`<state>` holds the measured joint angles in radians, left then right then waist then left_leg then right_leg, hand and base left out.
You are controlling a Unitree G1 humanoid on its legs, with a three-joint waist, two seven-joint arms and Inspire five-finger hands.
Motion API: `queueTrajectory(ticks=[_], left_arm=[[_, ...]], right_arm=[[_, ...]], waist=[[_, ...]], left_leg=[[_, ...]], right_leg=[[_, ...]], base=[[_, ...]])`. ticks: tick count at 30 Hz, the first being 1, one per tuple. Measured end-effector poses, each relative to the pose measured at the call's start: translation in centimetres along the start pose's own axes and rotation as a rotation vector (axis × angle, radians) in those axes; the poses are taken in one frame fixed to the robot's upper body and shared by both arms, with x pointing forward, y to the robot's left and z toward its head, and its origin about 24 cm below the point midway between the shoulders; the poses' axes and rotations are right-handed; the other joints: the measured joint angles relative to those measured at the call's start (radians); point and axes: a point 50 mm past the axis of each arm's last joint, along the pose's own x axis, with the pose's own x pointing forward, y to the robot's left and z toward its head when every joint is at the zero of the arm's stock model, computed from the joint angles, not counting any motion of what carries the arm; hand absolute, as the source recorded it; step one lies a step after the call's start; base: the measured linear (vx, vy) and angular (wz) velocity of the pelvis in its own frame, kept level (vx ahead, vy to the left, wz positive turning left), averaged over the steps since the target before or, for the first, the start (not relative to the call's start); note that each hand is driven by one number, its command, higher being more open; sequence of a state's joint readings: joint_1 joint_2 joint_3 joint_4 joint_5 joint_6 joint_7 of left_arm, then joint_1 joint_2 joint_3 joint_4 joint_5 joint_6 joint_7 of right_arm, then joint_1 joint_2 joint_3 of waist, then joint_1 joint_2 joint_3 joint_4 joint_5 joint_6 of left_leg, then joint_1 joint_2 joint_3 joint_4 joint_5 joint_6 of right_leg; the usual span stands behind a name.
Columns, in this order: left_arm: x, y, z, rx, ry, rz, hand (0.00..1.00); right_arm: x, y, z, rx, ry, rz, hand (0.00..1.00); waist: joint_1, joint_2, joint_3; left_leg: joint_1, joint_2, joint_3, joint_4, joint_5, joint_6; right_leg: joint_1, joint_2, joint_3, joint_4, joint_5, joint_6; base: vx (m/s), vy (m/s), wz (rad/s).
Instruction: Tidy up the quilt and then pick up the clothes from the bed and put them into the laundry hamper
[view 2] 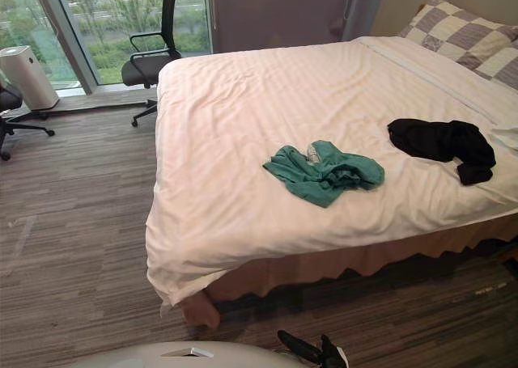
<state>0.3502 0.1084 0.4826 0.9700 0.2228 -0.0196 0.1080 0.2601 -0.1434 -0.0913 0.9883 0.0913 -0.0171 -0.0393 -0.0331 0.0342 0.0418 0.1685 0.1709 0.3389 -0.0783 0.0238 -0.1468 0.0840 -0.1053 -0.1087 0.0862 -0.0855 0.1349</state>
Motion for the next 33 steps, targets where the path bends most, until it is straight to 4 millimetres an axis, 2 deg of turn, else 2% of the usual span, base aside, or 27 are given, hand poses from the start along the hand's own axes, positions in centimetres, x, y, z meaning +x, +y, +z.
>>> queueTrajectory(ticks=[2,5,8,11,16,18,19,21,22,23,25,26,27,28,30,31,33], left_arm=[[-0.3,-1.9,0.0,-0.147,0.017,-0.031,1.00],[-0.6,-3.7,0.2,-0.308,0.042,-0.051,1.00],[-0.7,-3.8,0.3,-0.422,0.046,-0.033,1.00],[-0.7,-3.4,0.1,-0.491,0.057,-0.007,1.00],[-0.9,-4.5,0.1,-0.518,0.070,-0.026,1.00],[-0.9,-5.0,0.9,-0.501,0.055,-0.037,1.00],[-0.9,-5.4,1.2,-0.478,0.047,-0.052,1.00],[-0.9,-5.5,1.6,-0.447,0.032,-0.062,1.00],[-0.9,-5.8,1.9,-0.419,0.018,-0.078,1.00],[-0.9,-5.9,2.1,-0.400,0.008,-0.087,1.00],[-0.7,-6.1,3.2,-0.342,-0.034,-0.127,1.00],[-0.7,-6.1,3.4,-0.335,-0.043,-0.133,1.00],[-0.6,-6.3,4.1,-0.317,-0.062,-0.144,1.00],[-0.5,-6.2,4.6,-0.292,-0.081,-0.147,1.00],[-0.5,-6.3,5.8,-0.262,-0.123,-0.162,1.00],[-0.5,-6.3,6.6,-0.245,-0.156,-0.168,1.00],[-0.5,-6.7,7.5,-0.208,-0.195,-0.190,1.00]], right_arm=[[-0.1,-0.2,-0.6,0.070,0.030,-0.017,1.00],[-0.3,-0.9,-1.6,0.184,0.071,-0.061,1.00],[-0.6,-1.3,-2.6,0.278,0.100,-0.094,1.00],[-0.7,-2.3,-2.7,0.387,0.099,-0.138,1.00],[-0.8,-4.0,-0.9,0.562,-0.009,-0.286,1.00],[-0.9,-4.5,0.2,0.622,-0.063,-0.329,1.00],[-1.0,-5.2,0.9,0.693,-0.101,-0.350,0.00],[-1.2,-6.3,2.1,0.761,-0.156,-0.386,0.00],[-2.0,-8.8,4.5,0.850,-0.274,-0.442,0.00],[-2.8,-10.4,6.1,0.865,-0.358,-0.476,0.00],[-6.0,-16.7,12.5,0.823,-0.670,-0.605,0.00],[-7.0,-17.9,14.0,0.818,-0.743,-0.625,0.00],[-9.1,-19.1,16.8,0.778,-0.871,-0.662,0.00],[-11.5,-19.1,19.2,0.718,-1.015,-0.677,0.00],[-14.0,-17.6,21.9,0.632,-1.196,-0.669,0.00],[-14.5,-16.3,23.1,0.599,-1.253,-0.641,0.00],[-14.1,-14.3,24.6,0.578,-1.268,-0.583,0.00]], waist=[[-0.001,0.000,0.001],[-0.001,0.002,0.001],[-0.002,0.004,0.001],[-0.002,0.007,0.001],[-0.002,0.014,0.006],[-0.003,0.011,0.006],[-0.001,0.009,0.007],[-0.002,0.005,0.008],[-0.009,0.001,0.009],[-0.016,0.000,0.009],[-0.028,-0.011,0.015],[-0.029,-0.014,0.017],[-0.035,-0.023,0.022],[-0.052,-0.033,0.029],[-0.056,-0.044,0.041],[-0.055,-0.061,0.051],[-0.051,-0.076,0.059]], left_leg=[[0.017,0.000,0.021,-0.003,-0.004,-0.002],[0.033,0.003,0.047,0.005,-0.013,0.000],[0.043,0.007,0.057,0.006,-0.018,-0.006],[0.051,0.012,0.076,0.007,-0.023,-0.010],[0.052,0.015,0.095,0.008,-0.031,-0.009],[0.052,0.016,0.095,0.008,-0.035,-0.013],[0.050,0.015,0.094,0.005,-0.038,-0.013],[0.046,0.015,0.093,0.003,-0.043,-0.007],[0.040,0.012,0.089,0.002,-0.047,-0.008],[0.034,0.010,0.082,0.002,-0.048,-0.006],[0.027,-0.004,0.064,-0.001,-0.048,-0.012],[0.027,-0.005,0.061,-0.002,-0.047,-0.012],[0.023,-0.004,0.049,-0.001,-0.047,-0.013],[0.011,-0.002,0.031,0.004,-0.046,-0.013],[0.013,0.005,0.019,0.006,-0.046,-0.013],[0.015,0.007,0.009,0.009,-0.046,-0.013],[0.015,0.007,-0.009,0.016,-0.048,-0.011]], right_leg=[[0.002,0.002,0.017,0.001,0.006,-0.004],[0.005,0.003,0.036,0.007,0.005,-0.005],[0.007,0.002,0.040,0.019,0.004,-0.005],[0.006,0.006,0.054,0.020,0.003,-0.006],[0.002,0.006,0.067,0.019,0.001,-0.005],[-0.005,0.006,0.066,0.022,-0.007,-0.005],[-0.010,0.006,0.065,0.023,-0.017,-0.011],[-0.014,0.005,0.062,0.022,-0.021,-0.011],[-0.015,0.003,0.059,0.015,-0.024,-0.007],[-0.015,0.003,0.056,0.011,-0.023,-0.005],[-0.017,-0.001,0.050,0.008,-0.014,0.009],[-0.016,-0.001,0.048,0.007,-0.014,0.009],[-0.011,-0.001,0.040,0.007,-0.013,0.010],[-0.009,0.000,0.026,0.009,-0.012,0.010],[-0.005,0.003,0.016,0.014,-0.012,0.009],[0.007,0.002,0.004,0.014,-0.012,0.009],[0.020,-0.002,-0.003,0.013,-0.004,-0.003]], base=[[0.02,0.021,-0.28],[0.06,0.023,-0.23],[0.08,0.017,-0.10],[0.07,0.007,-0.15],[0.04,0.000,-0.09],[0.00,0.000,0.00],[0.00,0.000,0.00],[0.01,-0.003,0.02],[0.03,-0.009,0.06],[0.06,-0.014,0.12],[0.10,0.009,0.11],[0.11,0.023,0.11],[0.12,0.001,0.29],[0.12,-0.009,0.31],[0.09,-0.008,0.21],[0.08,0.002,0.19],[0.06,0.021,0.29]])
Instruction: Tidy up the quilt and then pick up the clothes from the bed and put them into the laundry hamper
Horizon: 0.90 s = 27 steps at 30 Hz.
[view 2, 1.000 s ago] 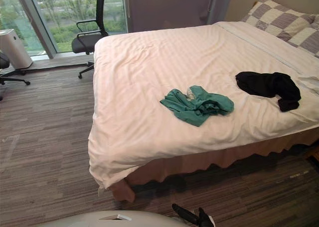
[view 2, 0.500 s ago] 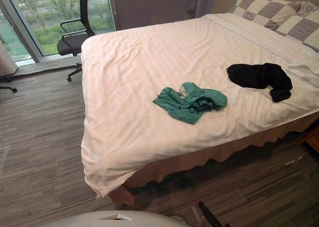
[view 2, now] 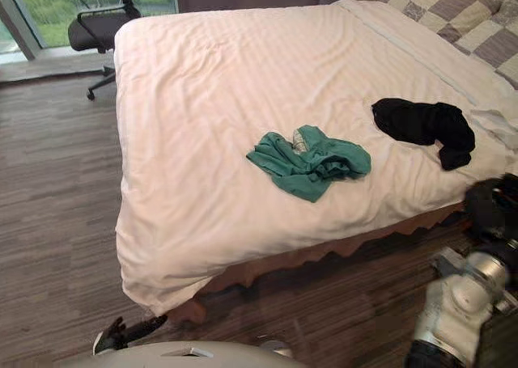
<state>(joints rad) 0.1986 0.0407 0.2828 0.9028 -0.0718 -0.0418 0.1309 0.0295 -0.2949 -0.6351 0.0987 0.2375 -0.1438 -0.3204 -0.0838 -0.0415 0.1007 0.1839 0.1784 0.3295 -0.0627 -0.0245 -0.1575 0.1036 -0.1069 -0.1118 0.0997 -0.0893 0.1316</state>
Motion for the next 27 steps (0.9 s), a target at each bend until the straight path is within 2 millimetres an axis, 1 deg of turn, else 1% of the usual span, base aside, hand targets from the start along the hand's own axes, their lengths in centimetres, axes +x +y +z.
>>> queueTrajectory(ticks=[1,2,4,5,6,7,8,10,11,12,13,14,15,17,18,20,21,22,23,24,25,27], left_arm=[[0.0,-0.4,0.2,0.012,-0.007,-0.017,1.00],[0.0,-0.5,0.3,0.017,-0.010,-0.023,1.00],[0.0,-0.8,0.4,0.030,-0.020,-0.039,1.00],[0.0,-0.8,0.4,0.030,-0.020,-0.039,1.00],[0.0,-0.6,0.4,0.032,-0.019,-0.035,1.00],[0.0,-0.3,0.2,0.036,-0.013,-0.028,1.00],[-0.1,-0.2,0.1,0.038,-0.011,-0.025,1.00],[0.0,0.0,0.1,0.048,-0.012,-0.022,1.00],[0.0,0.0,0.1,0.048,-0.013,-0.022,1.00],[0.1,0.1,0.4,0.050,-0.021,-0.022,1.00],[0.1,0.2,0.5,0.052,-0.024,-0.020,1.00],[0.2,0.5,0.7,0.056,-0.029,-0.015,1.00],[0.2,0.4,0.8,0.053,-0.032,-0.016,1.00],[0.2,0.3,1.0,0.048,-0.043,-0.019,1.00],[0.2,0.2,1.0,0.047,-0.043,-0.019,1.00],[0.2,0.1,1.0,0.044,-0.045,-0.021,1.00],[0.2,0.0,1.0,0.041,-0.044,-0.022,1.00],[0.2,0.0,1.0,0.036,-0.042,-0.020,1.00],[0.2,0.0,1.0,0.036,-0.043,-0.020,1.00],[0.3,-0.1,1.1,0.031,-0.044,-0.019,1.00],[0.3,-0.2,1.3,0.030,-0.050,-0.019,1.00],[0.6,-0.6,2.3,0.013,-0.077,-0.029,1.00]], right_arm=[[-0.2,1.5,-0.2,0.005,0.007,0.050,0.00],[-0.3,2.3,-0.2,0.008,0.009,0.081,0.00],[-0.6,5.6,0.2,0.024,-0.006,0.199,0.00],[-0.8,6.3,0.3,0.032,-0.009,0.226,0.00],[-1.0,7.7,0.5,0.045,-0.014,0.278,0.00],[-1.4,9.1,0.7,0.057,-0.020,0.330,0.00],[-1.6,9.8,0.9,0.064,-0.024,0.355,0.00],[-2.2,12.3,1.7,0.091,-0.046,0.451,0.00],[-2.4,12.9,1.9,0.098,-0.052,0.473,0.00],[-2.8,14.2,2.5,0.114,-0.068,0.521,0.00],[-3.0,15.0,2.9,0.124,-0.078,0.548,0.00],[-3.4,16.5,3.8,0.145,-0.105,0.608,0.00],[-3.8,17.8,4.7,0.167,-0.134,0.661,0.00],[-4.6,20.0,6.5,0.212,-0.181,0.754,0.00],[-5.0,20.6,6.9,0.226,-0.191,0.780,0.00],[-6.6,22.9,8.4,0.308,-0.201,0.881,0.00],[-7.1,23.4,8.7,0.325,-0.200,0.912,0.00],[-8.5,24.6,9.2,0.362,-0.194,0.979,0.00],[-9.0,25.2,9.5,0.374,-0.195,1.008,0.00],[-10.2,26.5,10.0,0.388,-0.197,1.070,0.00],[-10.9,27.3,10.4,0.392,-0.201,1.109,0.00],[-12.1,29.0,11.2,0.394,-0.210,1.175,0.00]], waist=[[0.001,-0.002,0.002],[0.003,-0.002,0.003],[0.010,0.021,0.019],[0.013,0.027,0.022],[0.028,0.037,0.028],[0.033,0.040,0.028],[0.034,0.040,0.028],[0.041,0.036,0.031],[0.046,0.033,0.033],[0.058,0.026,0.038],[0.061,0.020,0.042],[0.068,0.010,0.049],[0.081,0.008,0.051],[0.100,0.009,0.056],[0.109,0.011,0.057],[0.138,0.017,0.075],[0.142,0.018,0.078],[0.163,0.016,0.083],[0.168,0.016,0.092],[0.179,0.015,0.108],[0.192,0.016,0.118],[0.212,0.018,0.153]], left_leg=[[-0.001,-0.005,-0.009,0.009,-0.006,0.003],[0.000,-0.010,-0.012,0.009,-0.007,0.005],[-0.002,-0.016,-0.028,0.016,-0.019,0.012],[-0.002,-0.017,-0.028,0.019,-0.022,0.013],[-0.004,-0.019,-0.029,0.024,-0.026,0.014],[-0.009,-0.023,-0.036,0.025,-0.026,0.015],[-0.012,-0.025,-0.042,0.025,-0.027,0.015],[-0.027,-0.029,-0.067,0.027,-0.026,0.016],[-0.031,-0.029,-0.072,0.029,-0.026,0.017],[-0.038,-0.031,-0.082,0.033,-0.026,0.018],[-0.040,-0.032,-0.087,0.036,-0.026,0.019],[-0.043,-0.034,-0.101,0.043,-0.027,0.021],[-0.052,-0.042,-0.117,0.044,-0.027,0.022],[-0.079,-0.050,-0.148,0.047,-0.021,0.030],[-0.085,-0.050,-0.154,0.047,-0.020,0.031],[-0.115,-0.051,-0.188,0.060,-0.018,0.035],[-0.124,-0.052,-0.198,0.061,-0.016,0.036],[-0.146,-0.056,-0.224,0.063,-0.011,0.039],[-0.151,-0.056,-0.230,0.066,-0.011,0.040],[-0.173,-0.058,-0.245,0.081,-0.011,0.040],[-0.191,-0.058,-0.254,0.091,-0.011,0.040],[-0.215,-0.054,-0.275,0.109,-0.010,0.040]], right_leg=[[0.008,-0.008,-0.006,0.000,0.002,-0.003],[0.011,-0.013,-0.008,0.000,0.002,-0.003],[0.022,-0.021,-0.020,0.002,0.006,-0.001],[0.022,-0.023,-0.020,0.002,0.007,-0.002],[0.023,-0.030,-0.020,0.002,0.010,-0.001],[0.023,-0.031,-0.024,0.002,0.010,0.000],[0.023,-0.032,-0.028,0.002,0.010,0.000],[0.023,-0.035,-0.049,0.002,0.015,0.004],[0.023,-0.036,-0.053,0.002,0.017,0.004],[0.025,-0.039,-0.055,0.000,0.018,0.003],[0.030,-0.039,-0.057,-0.004,0.018,0.003],[0.047,-0.041,-0.072,-0.022,0.019,0.004],[0.054,-0.043,-0.087,-0.032,0.021,0.005],[0.054,-0.047,-0.113,-0.043,0.025,0.007],[0.054,-0.046,-0.116,-0.049,0.030,0.007],[0.053,-0.045,-0.145,-0.056,0.041,0.000],[0.052,-0.045,-0.154,-0.057,0.042,-0.001],[0.049,-0.045,-0.171,-0.063,0.046,-0.003],[0.049,-0.045,-0.176,-0.066,0.048,-0.003],[0.044,-0.045,-0.191,-0.066,0.051,-0.006],[0.036,-0.044,-0.193,-0.066,0.055,-0.011],[0.033,-0.044,-0.208,-0.065,0.058,-0.010]], base=[[0.05,0.038,0.25],[0.05,0.042,0.22],[0.03,0.017,0.18],[0.01,0.022,0.07],[0.00,0.025,0.06],[0.00,0.020,0.10],[0.00,-0.010,0.24],[0.00,-0.007,0.28],[-0.01,0.008,0.24],[-0.01,0.011,0.18],[-0.01,-0.014,0.26],[-0.02,-0.036,0.31],[-0.02,-0.039,0.40],[-0.02,-0.021,0.42],[-0.02,-0.019,0.38],[-0.01,-0.017,0.38],[0.01,-0.024,0.54],[0.02,-0.017,0.43],[0.01,-0.024,0.48],[0.00,-0.014,0.30],[-0.01,-0.013,0.33],[-0.01,-0.015,0.32]])
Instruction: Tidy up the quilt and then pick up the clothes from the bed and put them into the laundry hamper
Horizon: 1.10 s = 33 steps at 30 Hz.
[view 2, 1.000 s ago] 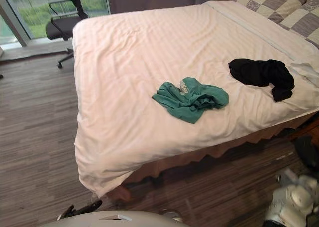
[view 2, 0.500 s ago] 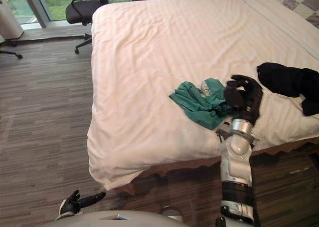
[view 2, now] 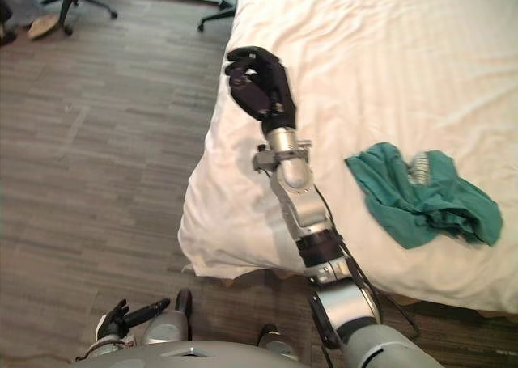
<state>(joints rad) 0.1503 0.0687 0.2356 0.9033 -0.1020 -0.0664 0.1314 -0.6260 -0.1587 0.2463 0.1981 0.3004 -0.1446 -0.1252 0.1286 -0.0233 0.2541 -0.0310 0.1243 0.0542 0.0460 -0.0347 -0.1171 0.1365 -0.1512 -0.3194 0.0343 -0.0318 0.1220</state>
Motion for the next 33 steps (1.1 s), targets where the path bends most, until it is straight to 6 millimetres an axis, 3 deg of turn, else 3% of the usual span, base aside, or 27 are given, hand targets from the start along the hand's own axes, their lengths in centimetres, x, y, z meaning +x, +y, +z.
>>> queueTrajectory(ticks=[4,8,13,15,21,27,29,30,32,33], left_arm=[[0.5,-1.0,2.0,-0.020,-0.066,-0.023,1.00],[0.7,-1.4,2.9,-0.024,-0.092,-0.033,1.00],[0.9,-2.2,4.7,-0.033,-0.153,-0.050,1.00],[1.0,-2.3,4.9,-0.035,-0.162,-0.056,1.00],[0.9,-2.4,5.2,-0.025,-0.179,-0.071,1.00],[1.0,-2.6,5.5,-0.001,-0.188,-0.094,1.00],[1.0,-2.3,5.5,0.010,-0.188,-0.094,1.00],[1.1,-2.3,5.5,0.012,-0.188,-0.094,1.00],[1.2,-1.6,5.6,0.036,-0.185,-0.089,1.00],[1.2,-1.4,5.6,0.048,-0.179,-0.087,1.00]], right_arm=[[1.7,3.3,0.2,0.030,0.001,0.097,0.00],[1.7,5.3,-2.1,0.046,0.107,0.154,0.00],[-0.1,5.6,-6.9,-0.014,0.317,0.186,0.00],[-1.1,5.1,-8.3,-0.032,0.380,0.185,0.00],[-3.5,6.6,-10.9,-0.016,0.472,0.213,0.00],[-10.6,7.9,-15.4,0.071,0.744,0.292,0.00],[-15.3,8.2,-17.4,0.149,0.920,0.316,0.00],[-15.8,8.1,-17.6,0.153,0.937,0.315,0.00],[-19.6,7.8,-18.5,0.182,1.057,0.320,0.00],[-20.3,7.8,-18.6,0.179,1.074,0.328,0.00]], waist=[[0.035,0.010,0.065],[0.041,0.031,0.113],[0.046,0.064,0.181],[0.046,0.069,0.195],[0.035,0.068,0.196],[0.017,0.055,0.194],[0.003,0.032,0.187],[0.002,0.028,0.185],[-0.001,-0.007,0.166],[-0.007,-0.017,0.160]], left_leg=[[-0.073,0.006,-0.034,0.040,0.000,0.000],[-0.111,0.010,-0.039,0.057,0.001,0.002],[-0.178,0.019,-0.032,0.082,0.003,0.004],[-0.198,0.021,-0.030,0.088,0.003,0.004],[-0.203,0.020,-0.027,0.091,0.004,0.002],[-0.187,0.005,-0.018,0.091,0.004,0.002],[-0.166,0.001,-0.004,0.090,0.004,0.002],[-0.164,0.001,-0.002,0.090,0.004,0.002],[-0.148,0.006,0.028,0.088,0.002,0.000],[-0.139,0.011,0.038,0.088,0.002,-0.001]], right_leg=[[-0.053,0.000,-0.012,0.037,0.000,0.000],[-0.093,-0.001,-0.019,0.065,-0.001,-0.001],[-0.166,-0.001,-0.014,0.092,-0.008,-0.010],[-0.187,0.000,-0.014,0.097,-0.013,-0.015],[-0.225,-0.013,-0.010,0.175,-0.056,-0.029],[-0.220,-0.033,-0.003,0.196,-0.064,-0.026],[-0.206,-0.039,0.004,0.199,-0.064,-0.026],[-0.206,-0.039,0.007,0.198,-0.064,-0.026],[-0.203,-0.036,0.030,0.188,-0.063,-0.025],[-0.202,-0.033,0.041,0.187,-0.062,-0.022]], base=[[-0.02,-0.003,0.23],[-0.03,-0.004,0.06],[-0.04,-0.006,-0.07],[-0.03,-0.014,-0.05],[0.00,-0.008,0.02],[0.00,-0.001,-0.01],[0.00,0.010,-0.10],[0.00,0.003,-0.22],[-0.01,-0.013,-0.36],[-0.03,-0.023,-0.43]])
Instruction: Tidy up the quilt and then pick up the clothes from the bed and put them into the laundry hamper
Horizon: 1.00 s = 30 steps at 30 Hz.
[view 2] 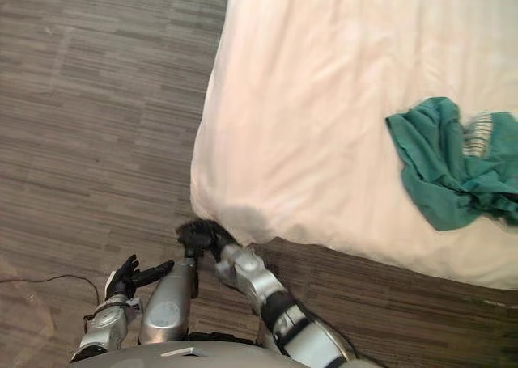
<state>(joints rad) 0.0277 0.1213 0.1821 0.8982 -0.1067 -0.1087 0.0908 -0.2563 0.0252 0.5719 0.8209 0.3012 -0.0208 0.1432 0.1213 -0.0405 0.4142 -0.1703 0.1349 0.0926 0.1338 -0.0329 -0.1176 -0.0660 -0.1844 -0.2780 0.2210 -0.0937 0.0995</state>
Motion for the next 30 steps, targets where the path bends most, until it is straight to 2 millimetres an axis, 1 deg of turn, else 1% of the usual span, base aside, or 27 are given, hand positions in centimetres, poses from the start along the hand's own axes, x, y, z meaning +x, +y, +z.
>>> queueTrajectory(ticks=[1,2,3,4,5,6,7,8,10,11,12,13,15,17,19,20,21,25,26,27,29,30], left_arm=[[0.0,0.3,-0.1,0.012,0.007,0.003,1.00],[0.0,0.5,-0.2,0.018,0.013,0.006,1.00],[0.0,0.7,-0.3,0.027,0.022,0.011,1.00],[0.0,0.9,-0.7,0.031,0.040,0.015,1.00],[0.0,1.1,-0.9,0.035,0.049,0.020,1.00],[-0.1,1.2,-1.4,0.051,0.070,0.025,1.00],[-0.1,1.1,-1.7,0.084,0.088,0.024,1.00],[-0.2,1.1,-1.9,0.090,0.095,0.023,1.00],[-0.4,1.0,-2.5,0.094,0.122,0.021,1.00],[-0.4,0.9,-2.7,0.094,0.127,0.021,1.00],[-0.5,1.0,-3.0,0.097,0.140,0.022,1.00],[-0.5,1.0,-3.1,0.104,0.146,0.022,1.00],[-0.7,1.0,-3.4,0.118,0.157,0.022,1.00],[-0.7,0.8,-3.6,0.129,0.163,0.020,1.00],[-0.8,0.8,-3.8,0.130,0.168,0.020,1.00],[-0.8,0.8,-3.8,0.129,0.170,0.019,1.00],[-0.8,0.7,-3.9,0.128,0.175,0.017,1.00],[-1.0,0.3,-4.2,0.124,0.191,0.009,1.00],[-1.0,0.2,-4.2,0.122,0.192,0.006,1.00],[-1.0,0.1,-4.2,0.121,0.191,0.003,1.00],[-0.9,-0.5,-4.0,0.117,0.183,-0.010,1.00],[-0.9,-0.7,-3.9,0.126,0.180,-0.018,1.00]], right_arm=[[-0.2,0.2,-0.2,-0.007,0.002,0.009,0.00],[-0.2,0.4,0.0,-0.017,-0.010,0.019,0.00],[-0.3,0.9,0.9,-0.027,-0.058,0.042,0.00],[-0.5,1.6,2.1,0.005,-0.125,0.066,0.00],[-0.6,1.9,2.9,0.018,-0.162,0.080,0.00],[-0.8,2.5,4.3,0.058,-0.229,0.111,0.00],[-1.0,3.0,5.7,0.086,-0.291,0.138,0.00],[-1.2,3.2,6.3,0.106,-0.321,0.152,0.00],[-2.4,4.1,9.0,0.245,-0.458,0.220,0.00],[-2.8,4.3,9.6,0.278,-0.499,0.235,0.00],[-3.8,4.5,11.2,0.346,-0.601,0.265,0.00],[-4.2,4.6,12.0,0.378,-0.652,0.279,0.00],[-4.8,4.3,13.0,0.418,-0.721,0.282,0.00],[-5.0,3.5,13.2,0.427,-0.742,0.253,0.00],[-5.1,2.2,13.0,0.448,-0.747,0.187,0.00],[-5.2,1.9,12.9,0.451,-0.747,0.172,0.00],[-5.3,1.4,12.6,0.461,-0.742,0.142,0.00],[-5.7,-0.1,11.7,0.481,-0.735,0.076,0.00],[-5.8,-0.5,11.1,0.485,-0.721,0.062,0.00],[-5.9,-0.7,10.8,0.489,-0.716,0.052,0.00],[-6.0,-1.4,9.9,0.526,-0.696,0.019,0.00],[-5.9,-1.5,9.7,0.528,-0.691,0.011,0.00]], waist=[[-0.010,-0.010,-0.006],[-0.018,-0.016,-0.010],[-0.023,-0.026,-0.020],[-0.032,-0.035,-0.045],[-0.039,-0.037,-0.059],[-0.048,-0.035,-0.084],[-0.056,-0.033,-0.111],[-0.060,-0.029,-0.118],[-0.075,-0.020,-0.154],[-0.076,-0.020,-0.161],[-0.086,-0.020,-0.177],[-0.096,-0.018,-0.181],[-0.100,-0.012,-0.190],[-0.103,-0.001,-0.198],[-0.103,0.011,-0.195],[-0.106,0.018,-0.192],[-0.110,0.021,-0.191],[-0.122,0.053,-0.176],[-0.127,0.061,-0.173],[-0.127,0.065,-0.173],[-0.139,0.078,-0.173],[-0.144,0.082,-0.171]], left_leg=[[0.011,0.005,0.014,-0.001,-0.001,-0.001],[0.019,0.008,0.022,-0.002,-0.001,-0.001],[0.040,0.016,0.047,-0.013,-0.001,-0.002],[0.047,0.018,0.066,-0.021,-0.001,-0.002],[0.048,0.018,0.072,-0.025,0.000,-0.003],[0.059,0.019,0.084,-0.041,0.004,-0.008],[0.067,0.018,0.094,-0.055,0.015,-0.007],[0.076,0.019,0.096,-0.065,0.021,-0.007],[0.102,0.016,0.101,-0.116,0.052,-0.009],[0.108,0.015,0.102,-0.129,0.060,-0.008],[0.113,0.012,0.104,-0.154,0.081,-0.007],[0.116,0.011,0.103,-0.166,0.092,-0.008],[0.128,0.010,0.105,-0.197,0.116,-0.007],[0.125,0.010,0.112,-0.218,0.131,-0.005],[0.112,0.012,0.125,-0.218,0.139,-0.005],[0.106,0.012,0.126,-0.218,0.141,-0.006],[0.096,0.014,0.130,-0.218,0.142,-0.008],[0.068,0.014,0.161,-0.218,0.148,-0.003],[0.069,0.012,0.166,-0.218,0.150,-0.001],[0.070,0.012,0.169,-0.218,0.150,-0.001],[0.071,0.012,0.171,-0.218,0.149,-0.001],[0.071,0.012,0.171,-0.217,0.148,-0.001]], right_leg=[[0.004,0.004,0.015,-0.005,0.002,0.002],[0.009,0.008,0.020,-0.011,0.004,0.005],[0.016,0.015,0.040,-0.029,0.011,0.015],[0.017,0.019,0.050,-0.051,0.012,0.018],[0.017,0.021,0.057,-0.062,0.015,0.022],[0.019,0.024,0.066,-0.082,0.022,0.032],[0.025,0.024,0.070,-0.103,0.031,0.034],[0.032,0.026,0.073,-0.113,0.039,0.034],[0.048,0.031,0.075,-0.145,0.060,0.035],[0.049,0.031,0.076,-0.150,0.061,0.036],[0.047,0.031,0.075,-0.157,0.063,0.038],[0.047,0.032,0.073,-0.158,0.063,0.039],[0.046,0.035,0.073,-0.168,0.066,0.045],[0.032,0.040,0.075,-0.171,0.071,0.047],[0.009,0.046,0.092,-0.173,0.077,0.044],[0.002,0.046,0.093,-0.173,0.078,0.044],[-0.013,0.048,0.098,-0.173,0.081,0.044],[-0.059,0.050,0.138,-0.178,0.106,0.047],[-0.057,0.050,0.143,-0.189,0.119,0.051],[-0.057,0.050,0.146,-0.191,0.121,0.050],[-0.057,0.051,0.147,-0.191,0.122,0.050],[-0.057,0.051,0.147,-0.191,0.122,0.050]], base=[[-0.04,-0.022,-0.36],[-0.06,-0.026,-0.49],[-0.09,-0.032,-0.56],[-0.09,-0.033,-0.56],[-0.11,-0.027,-0.46],[-0.11,-0.022,-0.34],[-0.10,-0.018,-0.29],[-0.10,-0.008,-0.13],[-0.11,-0.003,-0.07],[-0.13,-0.005,-0.04],[-0.11,-0.006,0.02],[-0.12,-0.006,0.03],[-0.12,-0.012,-0.04],[-0.14,-0.001,-0.09],[-0.13,0.018,-0.17],[-0.10,0.009,-0.11],[-0.08,0.008,-0.12],[-0.01,0.009,-0.26],[0.03,0.007,-0.21],[0.05,0.008,-0.12],[0.08,0.003,-0.02],[0.06,-0.001,0.02]])
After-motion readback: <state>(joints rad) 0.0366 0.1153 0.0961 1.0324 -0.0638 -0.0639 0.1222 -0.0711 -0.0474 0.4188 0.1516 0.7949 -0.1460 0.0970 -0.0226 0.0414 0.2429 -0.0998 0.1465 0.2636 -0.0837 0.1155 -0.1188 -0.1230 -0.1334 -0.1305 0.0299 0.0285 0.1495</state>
